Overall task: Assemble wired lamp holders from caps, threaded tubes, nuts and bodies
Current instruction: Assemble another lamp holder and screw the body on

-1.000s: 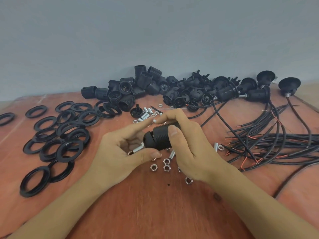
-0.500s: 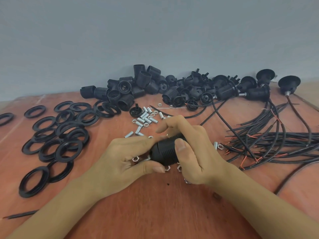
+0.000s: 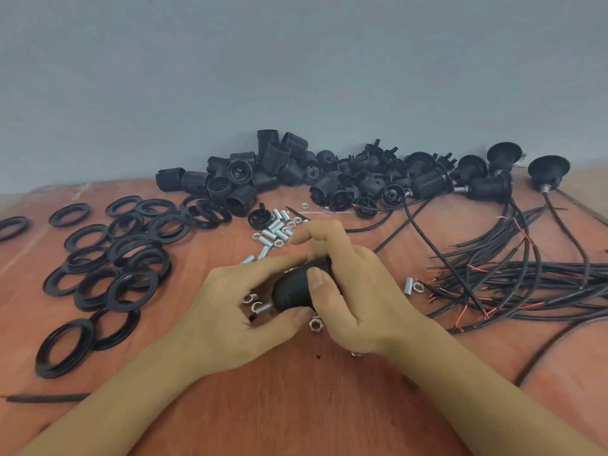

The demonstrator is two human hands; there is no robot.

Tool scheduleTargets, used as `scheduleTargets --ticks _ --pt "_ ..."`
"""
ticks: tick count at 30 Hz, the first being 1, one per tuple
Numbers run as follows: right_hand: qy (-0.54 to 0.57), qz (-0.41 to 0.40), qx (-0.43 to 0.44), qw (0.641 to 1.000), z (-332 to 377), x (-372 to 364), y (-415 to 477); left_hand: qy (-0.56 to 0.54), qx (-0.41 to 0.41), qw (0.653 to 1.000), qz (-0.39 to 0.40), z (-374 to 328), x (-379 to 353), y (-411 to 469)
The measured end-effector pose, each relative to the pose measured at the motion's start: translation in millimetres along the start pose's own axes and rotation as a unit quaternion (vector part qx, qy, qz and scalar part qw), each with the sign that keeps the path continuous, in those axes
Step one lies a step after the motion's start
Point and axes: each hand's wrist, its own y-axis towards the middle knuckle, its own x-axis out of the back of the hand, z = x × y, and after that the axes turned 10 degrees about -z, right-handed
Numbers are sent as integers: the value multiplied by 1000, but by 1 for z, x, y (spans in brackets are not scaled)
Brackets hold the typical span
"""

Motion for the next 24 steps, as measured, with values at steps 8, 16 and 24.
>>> scheduleTargets --ticks 8,16,24 --pt "62 -74 -141 985 -22 5 10 11 -25 999 26 -3 -2 -3" --pt "-122 165 -117 972 -19 -38 80 35 -33 996 71 -1 -5 -7" --pt "-295 358 -94 881 -13 -103 122 9 -10 999 50 2 -1 -5"
